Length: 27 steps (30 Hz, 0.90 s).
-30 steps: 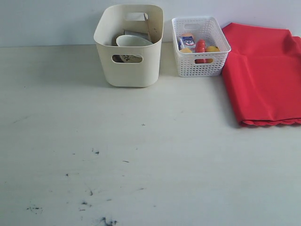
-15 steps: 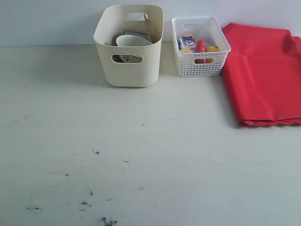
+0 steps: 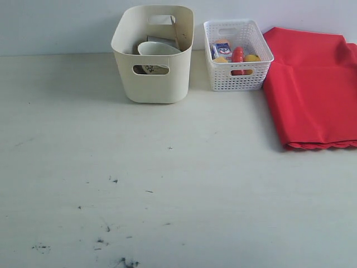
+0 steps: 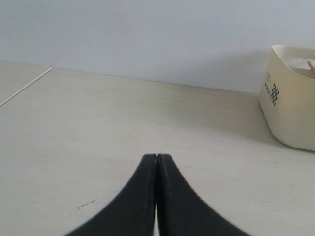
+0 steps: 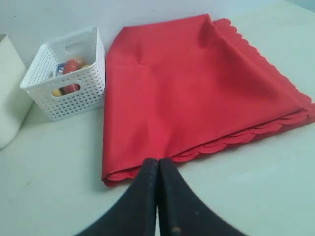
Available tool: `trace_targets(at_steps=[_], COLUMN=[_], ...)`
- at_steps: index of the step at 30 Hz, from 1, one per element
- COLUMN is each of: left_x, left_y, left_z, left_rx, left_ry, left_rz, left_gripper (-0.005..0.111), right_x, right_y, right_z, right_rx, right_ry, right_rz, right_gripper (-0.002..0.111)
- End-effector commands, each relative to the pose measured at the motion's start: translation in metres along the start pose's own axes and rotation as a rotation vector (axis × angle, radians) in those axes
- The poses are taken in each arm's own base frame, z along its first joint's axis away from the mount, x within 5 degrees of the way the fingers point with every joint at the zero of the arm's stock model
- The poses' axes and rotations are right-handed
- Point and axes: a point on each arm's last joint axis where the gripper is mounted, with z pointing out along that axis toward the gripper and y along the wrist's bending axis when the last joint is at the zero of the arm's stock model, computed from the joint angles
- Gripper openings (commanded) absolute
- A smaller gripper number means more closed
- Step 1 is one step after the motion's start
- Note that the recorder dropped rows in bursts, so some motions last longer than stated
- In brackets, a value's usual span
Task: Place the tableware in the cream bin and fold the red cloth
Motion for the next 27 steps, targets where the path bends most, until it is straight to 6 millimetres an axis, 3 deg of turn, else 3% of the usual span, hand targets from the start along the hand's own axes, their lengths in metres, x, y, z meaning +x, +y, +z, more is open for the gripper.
trace_targets(at_steps=[1, 8, 17, 27], left_x=[0.0, 0.0, 0.0, 0.0], left_y=[0.0, 0.0, 0.0, 0.0], left_z=[0.0, 0.0, 0.0, 0.0], left_rx=[0.001, 0.001, 0.001, 0.001], left_ry=[-0.006, -0.006, -0.006, -0.006], left_rz=[-0.01, -0.01, -0.01, -0.01], left_gripper=[0.002, 0.002, 0.002, 0.002], right_x=[-0.001, -0.003, -0.004, 0.003], right_y=[0.0, 0.001, 0.004, 0.005], right_z=[-0.002, -0.006, -0.031, -0.034], right_rx=[-0.008, -0.023, -0.082, -0.123], right_ry=[-0.033, -0.067, -0.232, -0.189], right_rz=[0.005, -0.02, -0.091, -0.132], right_gripper=[0.0, 0.0, 0.0, 0.0])
